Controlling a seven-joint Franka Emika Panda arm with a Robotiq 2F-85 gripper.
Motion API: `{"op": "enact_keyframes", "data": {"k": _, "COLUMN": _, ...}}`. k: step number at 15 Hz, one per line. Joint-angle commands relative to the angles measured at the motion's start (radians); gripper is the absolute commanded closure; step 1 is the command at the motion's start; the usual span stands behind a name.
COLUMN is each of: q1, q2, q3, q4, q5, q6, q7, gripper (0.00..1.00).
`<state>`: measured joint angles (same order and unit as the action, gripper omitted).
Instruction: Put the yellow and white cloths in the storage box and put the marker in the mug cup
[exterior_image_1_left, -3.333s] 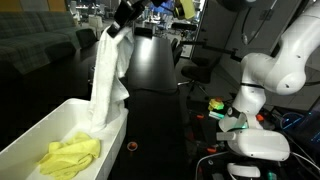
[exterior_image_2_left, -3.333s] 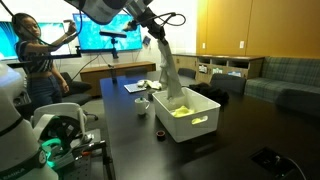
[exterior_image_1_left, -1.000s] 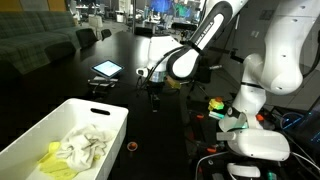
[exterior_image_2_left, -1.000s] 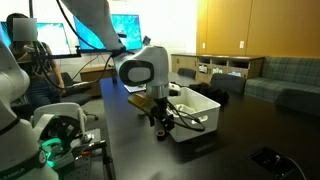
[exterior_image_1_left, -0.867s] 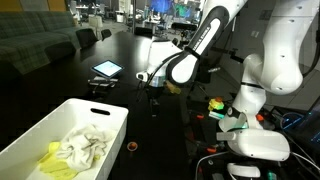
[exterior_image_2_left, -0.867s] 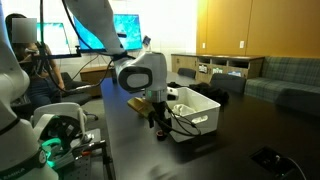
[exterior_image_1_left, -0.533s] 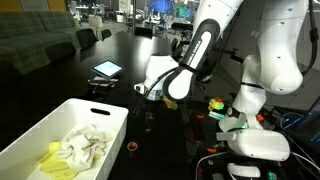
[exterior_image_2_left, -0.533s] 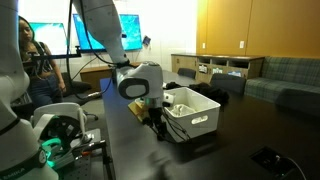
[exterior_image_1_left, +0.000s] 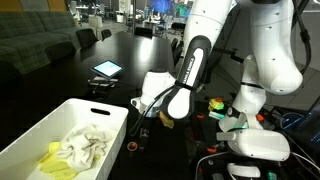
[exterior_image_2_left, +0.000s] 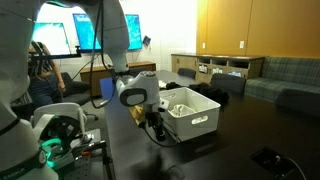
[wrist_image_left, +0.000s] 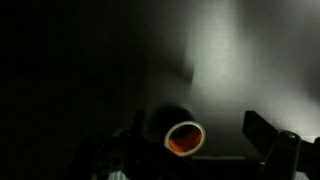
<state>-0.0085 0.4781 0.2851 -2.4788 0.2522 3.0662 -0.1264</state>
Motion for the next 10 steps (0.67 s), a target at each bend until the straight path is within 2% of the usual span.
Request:
{"op": "enact_keyframes", "data": {"k": 1, "q1": 0.026, "q2": 0.049, "q3": -0.008, "q4": 0.027, "q5": -0.048, "q6": 0.074, "q7": 0.066, "gripper": 0.00}}
{"op": "enact_keyframes", "data": {"k": 4, "q1": 0.071, "q2": 0.068, "q3": -0.035, "q4": 0.040, "q5": -0.087, "q6": 0.106, "q7": 0.100, "gripper": 0.00}}
{"op": "enact_keyframes", "data": {"k": 10, "q1": 0.251, "q2": 0.089, "q3": -0.184, "q4": 0.098, "q5": -0.133, "q6": 0.076, "q7": 0.191, "gripper": 0.00}}
